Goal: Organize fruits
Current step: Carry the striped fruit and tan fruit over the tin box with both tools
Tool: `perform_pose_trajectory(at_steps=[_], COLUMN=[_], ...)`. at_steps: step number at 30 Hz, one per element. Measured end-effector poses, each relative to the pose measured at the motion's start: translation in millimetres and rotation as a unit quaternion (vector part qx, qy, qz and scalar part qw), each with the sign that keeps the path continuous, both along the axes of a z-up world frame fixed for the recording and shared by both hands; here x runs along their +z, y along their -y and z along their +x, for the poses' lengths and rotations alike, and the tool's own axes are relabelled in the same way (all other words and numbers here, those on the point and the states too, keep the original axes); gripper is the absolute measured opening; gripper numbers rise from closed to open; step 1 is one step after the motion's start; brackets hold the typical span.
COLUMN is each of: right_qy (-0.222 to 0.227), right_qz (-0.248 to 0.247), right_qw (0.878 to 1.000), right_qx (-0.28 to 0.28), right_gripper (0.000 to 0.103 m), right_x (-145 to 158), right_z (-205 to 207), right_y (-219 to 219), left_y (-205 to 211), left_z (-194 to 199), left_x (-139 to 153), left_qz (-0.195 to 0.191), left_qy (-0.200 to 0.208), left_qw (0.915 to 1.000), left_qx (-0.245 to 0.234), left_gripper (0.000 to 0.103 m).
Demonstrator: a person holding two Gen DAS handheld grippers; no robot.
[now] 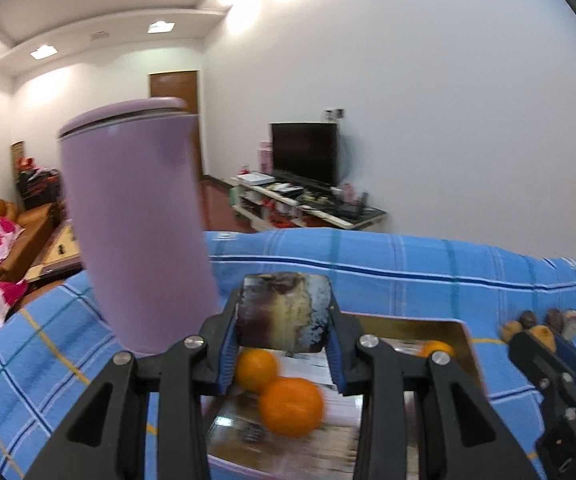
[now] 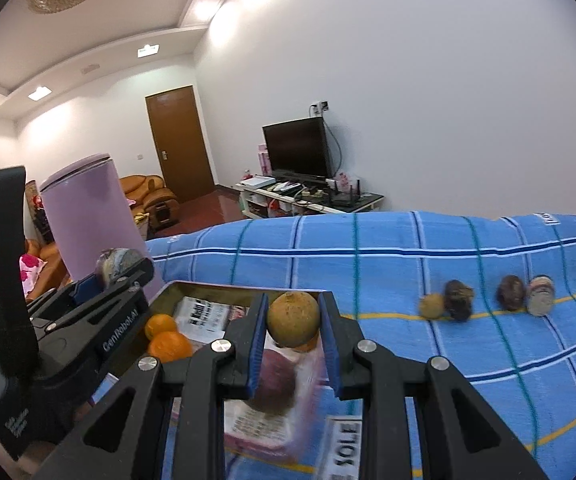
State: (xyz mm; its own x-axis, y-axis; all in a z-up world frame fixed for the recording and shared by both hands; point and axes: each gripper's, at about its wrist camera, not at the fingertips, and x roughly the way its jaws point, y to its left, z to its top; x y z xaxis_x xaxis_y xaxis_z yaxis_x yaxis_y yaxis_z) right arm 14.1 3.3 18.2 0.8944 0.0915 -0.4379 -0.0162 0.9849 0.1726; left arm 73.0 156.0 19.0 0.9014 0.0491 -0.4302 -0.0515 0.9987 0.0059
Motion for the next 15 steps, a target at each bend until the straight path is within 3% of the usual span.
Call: perform_pose_trajectory(at_steps=[8,15], right_qy=[-0.024,-0.063], right_qz=[0.021,0.011], right_qw=[0.999,0.997], right_qx=[0.033,0.032], right_gripper=[0.028,0.028], right_x=[-10.3,-30.1], right_z=[34.4,57.3], right_y=[-34.5,-42.0], left_y=[-36.2,-16.6], left_z=[16.8,23.6], left_x=[-8.7,-21.2], left_qz=[0.001,0.021], left_qy=[-0.030,-0.066], left_qw=[0.9984,0.9975], left_qx=[0.048,-0.010], left_gripper=[0.039,0.039])
